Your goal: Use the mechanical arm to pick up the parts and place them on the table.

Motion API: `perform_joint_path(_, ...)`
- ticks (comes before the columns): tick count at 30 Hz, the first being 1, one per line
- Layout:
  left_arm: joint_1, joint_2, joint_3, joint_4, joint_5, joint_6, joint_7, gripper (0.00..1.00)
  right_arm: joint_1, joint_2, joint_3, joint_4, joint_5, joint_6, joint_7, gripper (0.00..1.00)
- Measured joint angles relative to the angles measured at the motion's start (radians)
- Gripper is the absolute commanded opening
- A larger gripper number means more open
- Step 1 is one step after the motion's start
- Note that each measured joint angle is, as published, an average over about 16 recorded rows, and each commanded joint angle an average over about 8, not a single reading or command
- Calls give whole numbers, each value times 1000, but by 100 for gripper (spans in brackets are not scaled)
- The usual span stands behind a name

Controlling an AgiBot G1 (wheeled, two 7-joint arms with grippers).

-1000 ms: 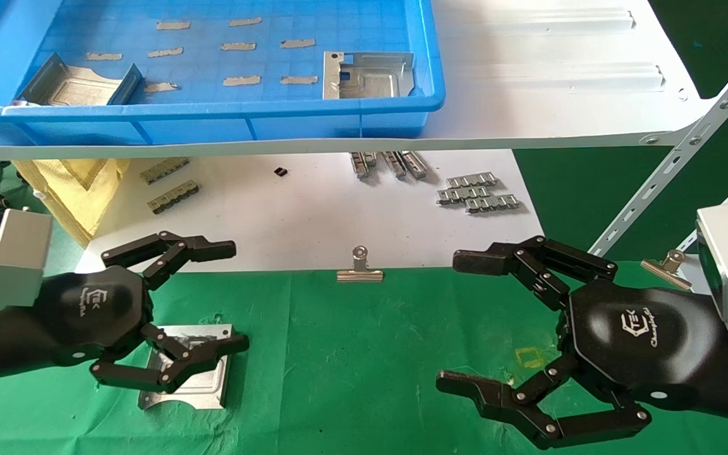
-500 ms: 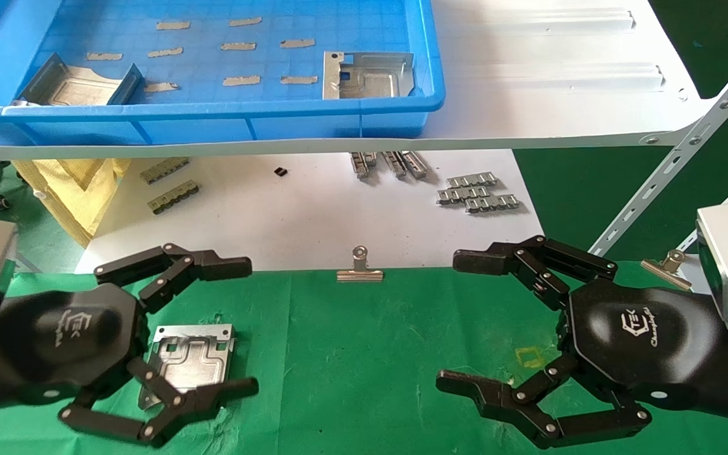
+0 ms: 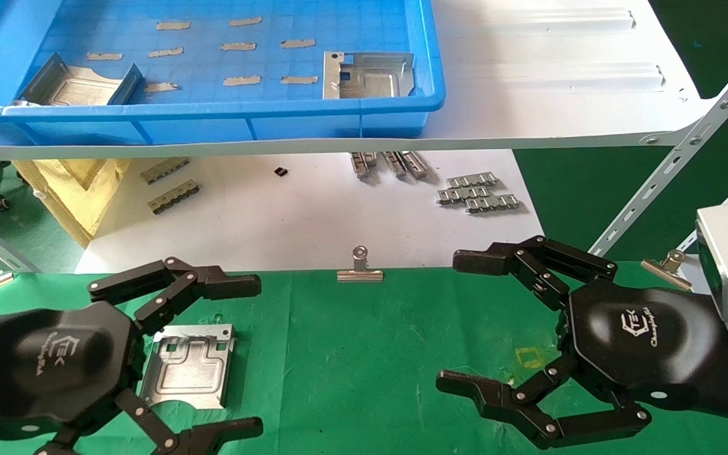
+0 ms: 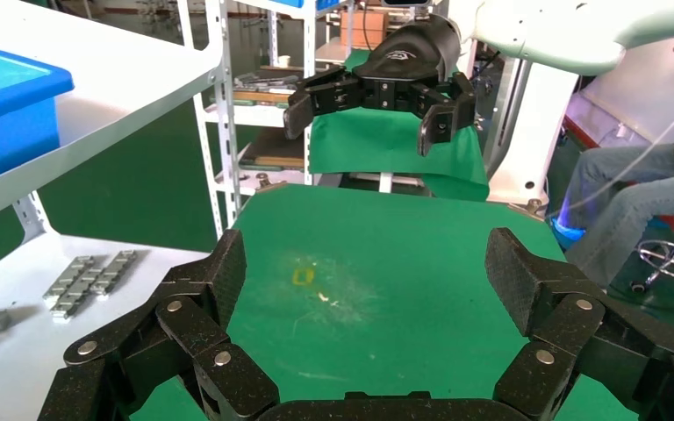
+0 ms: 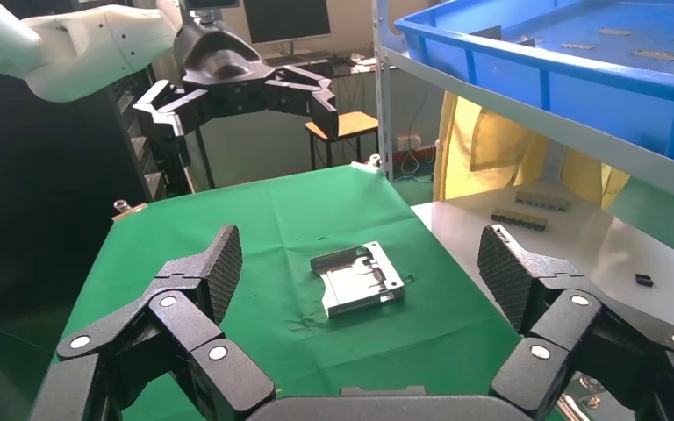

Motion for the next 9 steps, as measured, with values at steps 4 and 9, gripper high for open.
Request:
perform_joint_path(4, -1, 0, 1, 3, 0, 0, 2, 100, 0, 0, 0, 0, 0, 0, 0, 100)
perform_joint_path(9, -3, 1, 4, 7, 0, 0, 3, 100, 0, 0, 0, 0, 0, 0, 0, 100)
